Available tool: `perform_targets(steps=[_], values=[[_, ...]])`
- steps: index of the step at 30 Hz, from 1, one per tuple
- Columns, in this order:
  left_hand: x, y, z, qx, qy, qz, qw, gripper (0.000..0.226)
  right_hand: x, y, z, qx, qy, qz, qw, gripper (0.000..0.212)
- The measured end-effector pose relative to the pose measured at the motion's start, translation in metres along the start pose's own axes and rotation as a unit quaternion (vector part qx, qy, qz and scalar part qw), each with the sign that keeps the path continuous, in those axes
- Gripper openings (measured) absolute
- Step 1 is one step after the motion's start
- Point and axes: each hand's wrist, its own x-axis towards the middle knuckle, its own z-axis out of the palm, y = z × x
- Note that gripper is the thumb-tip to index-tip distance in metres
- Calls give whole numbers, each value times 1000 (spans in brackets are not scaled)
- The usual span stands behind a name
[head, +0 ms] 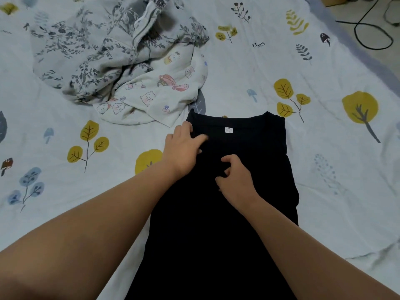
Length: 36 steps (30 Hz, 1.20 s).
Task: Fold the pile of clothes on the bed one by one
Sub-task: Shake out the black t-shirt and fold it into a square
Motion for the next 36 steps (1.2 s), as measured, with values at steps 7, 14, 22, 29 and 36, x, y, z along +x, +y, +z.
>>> perform_targets(steps=[7,14,22,29,36], values=[[10,-12,-4,-29,130,-82,988,45,4,2,8,-194,181,-124,956,50],[-32,-14,43,48,24,49,997,66,4,27,30,-470,79,-185,859,66],[-28,-8,35,90,-113,-1,989,62,5,27,28,-487,-8,-109,866,65],[-67,13,5,-90,47,27,994,42,-40,22,16,-380,140,-204,891,61],[-143,3,16,-103,58,45,992,44,-105,73,-14,-328,261,-110,901,56]])
